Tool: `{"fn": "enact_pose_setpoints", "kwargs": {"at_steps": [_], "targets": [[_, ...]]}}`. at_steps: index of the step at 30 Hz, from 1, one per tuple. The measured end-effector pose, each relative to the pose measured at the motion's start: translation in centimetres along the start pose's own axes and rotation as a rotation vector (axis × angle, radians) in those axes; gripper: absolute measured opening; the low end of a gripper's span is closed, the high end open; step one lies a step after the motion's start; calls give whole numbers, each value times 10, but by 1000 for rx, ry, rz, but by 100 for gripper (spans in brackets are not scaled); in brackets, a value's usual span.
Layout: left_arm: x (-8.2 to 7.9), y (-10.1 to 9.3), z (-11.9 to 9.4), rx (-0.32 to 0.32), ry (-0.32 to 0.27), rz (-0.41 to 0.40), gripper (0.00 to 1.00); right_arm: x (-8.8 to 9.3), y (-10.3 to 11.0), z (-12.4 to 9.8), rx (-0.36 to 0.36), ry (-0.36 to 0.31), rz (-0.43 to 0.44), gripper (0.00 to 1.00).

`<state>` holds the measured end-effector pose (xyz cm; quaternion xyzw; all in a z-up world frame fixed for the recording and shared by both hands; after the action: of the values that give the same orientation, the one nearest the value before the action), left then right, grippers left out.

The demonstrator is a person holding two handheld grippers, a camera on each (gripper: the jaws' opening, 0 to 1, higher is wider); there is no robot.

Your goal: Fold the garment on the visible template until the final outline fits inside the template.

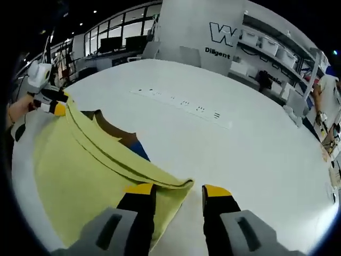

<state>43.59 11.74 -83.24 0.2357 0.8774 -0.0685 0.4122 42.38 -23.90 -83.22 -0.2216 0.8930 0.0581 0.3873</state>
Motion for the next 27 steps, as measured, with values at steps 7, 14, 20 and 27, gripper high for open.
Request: {"fn": "enact_pose_setpoints", "kwargs": {"at_steps": [7,14,20,27], "targets": [[-15,8,12,17,-51,-226,33,-5,-10,8,33,-40,165,27],[-17,16,4,17,-55,-271,33,-8,-10,-2,17,-66,205,28],[-24,11,-12,29,-61,-287,37,-10,2,-17,-16,-76,247,31],[-28,7,-26,42,-77,-277,39,-9,10,-27,-45,-82,258,33]]}}
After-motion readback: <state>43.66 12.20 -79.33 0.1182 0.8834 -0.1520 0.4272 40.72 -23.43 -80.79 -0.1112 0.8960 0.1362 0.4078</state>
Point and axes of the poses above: the point that each gripper's makers call its tool centre point, and the gripper's own axes: z roughly forward along the fingers, y roughly to its left, x roughly out of its underside, the point moved 3 cm from there along -z, roughly backward along the fingers, and after that the axes turned 4 degrees about -x, right-handed, at the moved point
